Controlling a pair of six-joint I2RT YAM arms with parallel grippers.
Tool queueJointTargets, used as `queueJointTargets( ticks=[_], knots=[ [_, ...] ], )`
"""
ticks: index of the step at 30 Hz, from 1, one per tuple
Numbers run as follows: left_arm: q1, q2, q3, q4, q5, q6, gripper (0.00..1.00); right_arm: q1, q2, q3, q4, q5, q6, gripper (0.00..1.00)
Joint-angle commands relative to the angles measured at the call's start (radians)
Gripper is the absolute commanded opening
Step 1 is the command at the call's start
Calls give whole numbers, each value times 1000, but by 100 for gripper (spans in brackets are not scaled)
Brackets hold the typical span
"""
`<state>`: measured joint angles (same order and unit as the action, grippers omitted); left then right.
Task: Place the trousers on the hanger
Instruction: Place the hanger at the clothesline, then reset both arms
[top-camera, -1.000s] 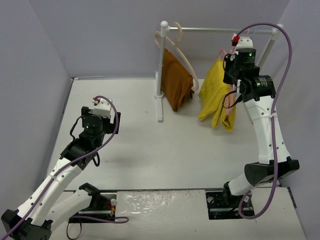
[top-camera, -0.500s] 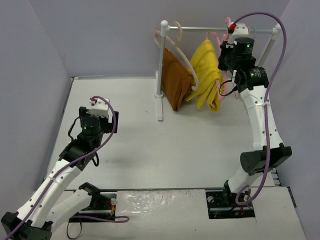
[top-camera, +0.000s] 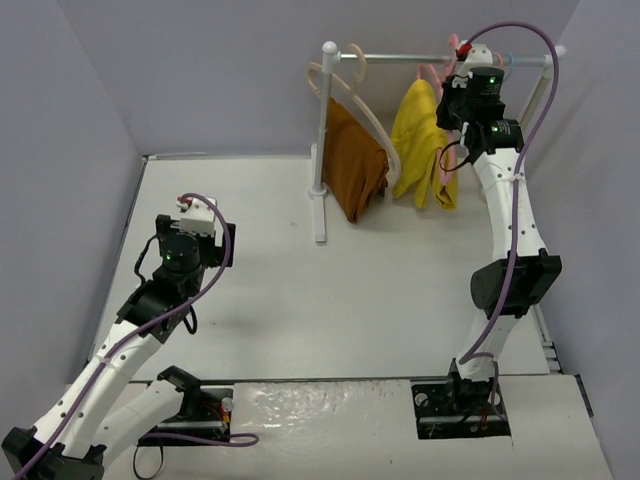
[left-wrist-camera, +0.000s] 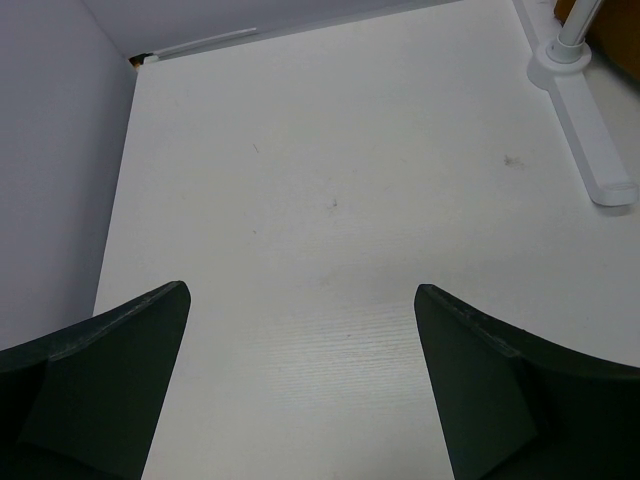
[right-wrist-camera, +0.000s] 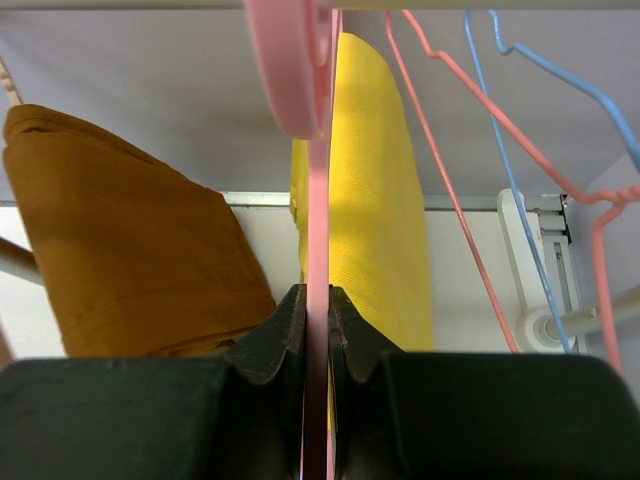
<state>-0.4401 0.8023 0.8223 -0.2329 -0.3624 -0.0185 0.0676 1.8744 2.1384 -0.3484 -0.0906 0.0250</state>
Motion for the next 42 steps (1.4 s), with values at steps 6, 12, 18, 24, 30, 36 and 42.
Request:
queueJointTargets(
  ticks=[6, 12, 18, 24, 30, 36, 42],
  knots=[
    [23, -2, 21, 57, 24, 3, 94, -8, 37, 128, 273, -71, 17, 0],
    [43, -6, 20, 59, 48, -6, 94, -6, -5, 20, 272, -80, 30, 6],
    [55, -4, 22, 60, 63, -15, 94, -6, -80, -27, 267, -66, 27, 43],
    [76, -9, 26, 62, 85, -29, 94, -7, -221, -98, 245, -11, 8, 94],
    [78, -15, 60, 19, 100, -45, 94, -7, -492, -351, 238, 100, -12, 100],
    [78, -67, 194, -162, 108, -72, 94, -8, -911, -687, 233, 188, -14, 100],
    [78, -191, 262, -267, 81, -64, 97, -7, -1193, -864, 163, 284, -43, 100]
  ],
)
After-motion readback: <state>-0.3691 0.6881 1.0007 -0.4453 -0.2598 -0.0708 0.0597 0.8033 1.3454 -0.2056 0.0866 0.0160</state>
